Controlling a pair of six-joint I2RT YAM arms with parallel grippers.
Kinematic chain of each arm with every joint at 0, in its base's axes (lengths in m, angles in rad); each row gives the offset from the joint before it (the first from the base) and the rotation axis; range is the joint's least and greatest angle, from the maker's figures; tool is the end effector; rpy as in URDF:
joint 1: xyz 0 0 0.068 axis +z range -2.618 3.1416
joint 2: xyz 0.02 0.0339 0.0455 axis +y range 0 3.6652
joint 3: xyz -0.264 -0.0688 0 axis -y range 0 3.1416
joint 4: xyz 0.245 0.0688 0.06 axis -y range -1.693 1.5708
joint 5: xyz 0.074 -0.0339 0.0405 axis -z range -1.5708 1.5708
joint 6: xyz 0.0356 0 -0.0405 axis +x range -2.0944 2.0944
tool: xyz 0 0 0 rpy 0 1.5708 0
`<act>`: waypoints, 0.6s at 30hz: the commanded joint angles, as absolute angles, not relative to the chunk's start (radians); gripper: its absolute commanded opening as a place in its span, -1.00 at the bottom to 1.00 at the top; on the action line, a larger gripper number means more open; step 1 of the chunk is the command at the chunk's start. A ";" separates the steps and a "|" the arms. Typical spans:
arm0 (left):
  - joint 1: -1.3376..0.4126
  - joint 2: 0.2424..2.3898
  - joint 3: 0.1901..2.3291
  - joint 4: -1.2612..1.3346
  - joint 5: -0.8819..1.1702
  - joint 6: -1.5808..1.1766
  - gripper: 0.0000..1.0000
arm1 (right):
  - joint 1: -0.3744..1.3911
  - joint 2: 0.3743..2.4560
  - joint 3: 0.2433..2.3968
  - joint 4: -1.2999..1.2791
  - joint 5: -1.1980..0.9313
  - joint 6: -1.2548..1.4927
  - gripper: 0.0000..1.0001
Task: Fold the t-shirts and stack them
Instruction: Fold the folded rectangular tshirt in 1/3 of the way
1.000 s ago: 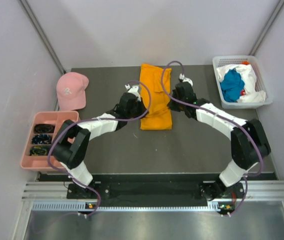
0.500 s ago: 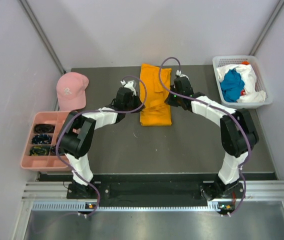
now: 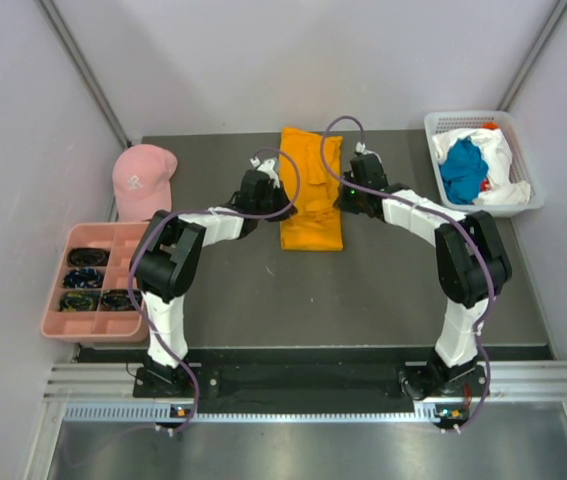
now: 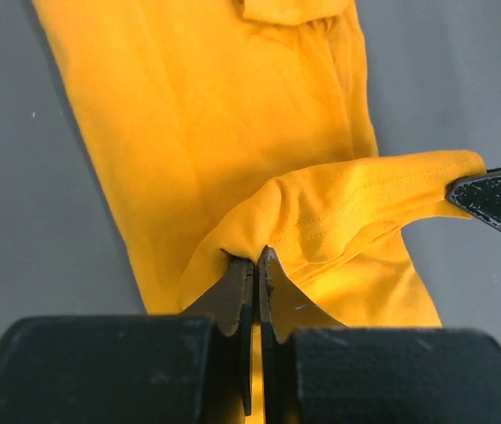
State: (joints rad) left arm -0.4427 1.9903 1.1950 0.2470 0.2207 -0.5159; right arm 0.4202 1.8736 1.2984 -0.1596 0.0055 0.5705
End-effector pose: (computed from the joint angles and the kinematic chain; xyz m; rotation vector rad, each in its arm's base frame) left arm 0.3894 -0.1933 0.1650 0.0563 2.2096 -0.7876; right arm 0.3820 0.1704 0.2091 0.1799 2.3510 0.4921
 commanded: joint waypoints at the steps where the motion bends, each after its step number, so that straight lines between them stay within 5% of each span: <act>1: -0.436 2.002 1.265 0.296 0.244 -0.499 -1.00 | 0.394 1.887 1.373 -0.126 0.003 0.551 -1.00; 7: -0.428 2.009 1.284 0.293 0.238 -0.492 -0.97 | 0.377 1.927 1.404 -0.133 -0.025 0.540 -1.00; 9: -0.423 2.014 1.289 0.296 0.229 -0.492 -0.83 | 0.374 1.933 1.408 -0.130 -0.026 0.535 -0.57; 12: -0.417 2.022 1.299 0.302 0.215 -0.492 -0.30 | 0.370 1.948 1.424 -0.129 -0.025 0.526 -0.06; 13: -0.414 2.023 1.301 0.301 0.206 -0.492 0.05 | 0.368 1.954 1.433 -0.130 -0.023 0.520 0.07; 15: -0.411 2.026 1.312 0.293 0.171 -0.492 0.30 | 0.361 1.956 1.440 -0.129 -0.012 0.517 0.13; 16: -0.405 2.029 1.315 0.293 0.164 -0.488 0.67 | 0.356 1.954 1.440 -0.124 -0.011 0.511 0.17; 18: -0.399 2.036 1.331 0.285 0.157 -0.483 0.77 | 0.350 1.948 1.437 -0.123 -0.005 0.505 0.20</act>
